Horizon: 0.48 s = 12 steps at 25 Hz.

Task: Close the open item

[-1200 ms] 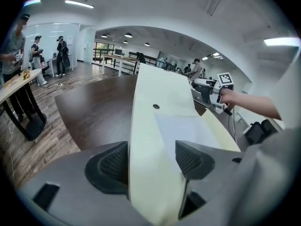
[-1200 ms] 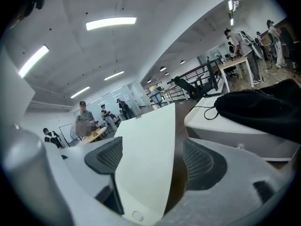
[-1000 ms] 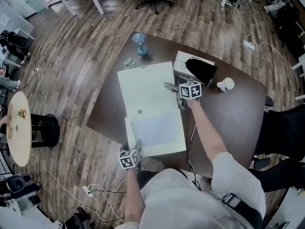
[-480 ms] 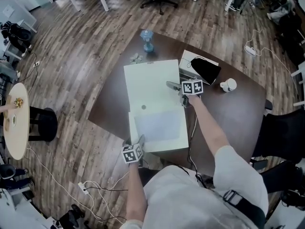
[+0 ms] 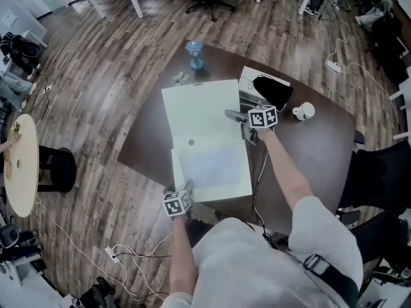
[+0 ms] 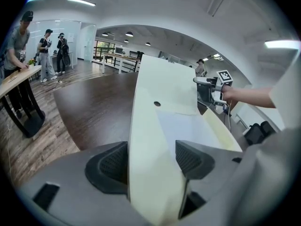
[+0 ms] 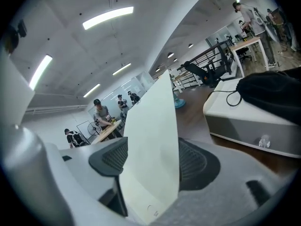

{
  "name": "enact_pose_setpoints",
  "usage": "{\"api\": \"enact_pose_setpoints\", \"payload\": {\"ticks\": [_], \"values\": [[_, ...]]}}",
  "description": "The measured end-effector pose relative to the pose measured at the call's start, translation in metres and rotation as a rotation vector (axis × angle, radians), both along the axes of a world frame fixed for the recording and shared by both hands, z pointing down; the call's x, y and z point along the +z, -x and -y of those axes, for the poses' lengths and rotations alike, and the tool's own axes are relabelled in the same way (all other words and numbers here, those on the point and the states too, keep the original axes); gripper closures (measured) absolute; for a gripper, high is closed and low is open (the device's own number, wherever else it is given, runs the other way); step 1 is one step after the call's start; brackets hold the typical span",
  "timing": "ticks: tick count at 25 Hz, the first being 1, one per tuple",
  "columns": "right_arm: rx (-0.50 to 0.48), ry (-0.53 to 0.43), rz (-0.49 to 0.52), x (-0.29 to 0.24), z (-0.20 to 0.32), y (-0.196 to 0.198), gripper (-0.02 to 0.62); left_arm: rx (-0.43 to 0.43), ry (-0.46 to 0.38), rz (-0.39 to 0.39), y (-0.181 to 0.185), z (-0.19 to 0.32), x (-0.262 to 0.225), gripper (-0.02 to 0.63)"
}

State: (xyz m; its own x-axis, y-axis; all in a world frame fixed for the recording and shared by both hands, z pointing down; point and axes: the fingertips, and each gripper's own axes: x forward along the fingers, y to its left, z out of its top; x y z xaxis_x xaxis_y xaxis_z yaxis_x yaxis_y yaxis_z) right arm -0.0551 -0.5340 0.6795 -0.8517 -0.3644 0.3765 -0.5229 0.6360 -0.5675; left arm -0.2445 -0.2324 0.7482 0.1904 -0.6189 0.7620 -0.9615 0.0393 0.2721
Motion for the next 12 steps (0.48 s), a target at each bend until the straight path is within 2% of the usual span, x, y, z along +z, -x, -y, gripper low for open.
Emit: {"api": "enact_pose_setpoints", "payload": {"ticks": [8, 12], "values": [[-0.096, -0.081, 0.007, -0.024, -0.02, -0.003, 0.292, 0.001, -0.005, 0.005, -0.001, 0.001, 0.0, 0.301], [-0.123, -0.125, 0.06, -0.046, -0.026, -0.003, 0.305, 0.005, -0.008, 0.009, 0.001, 0.001, 0.0, 0.301]]}}
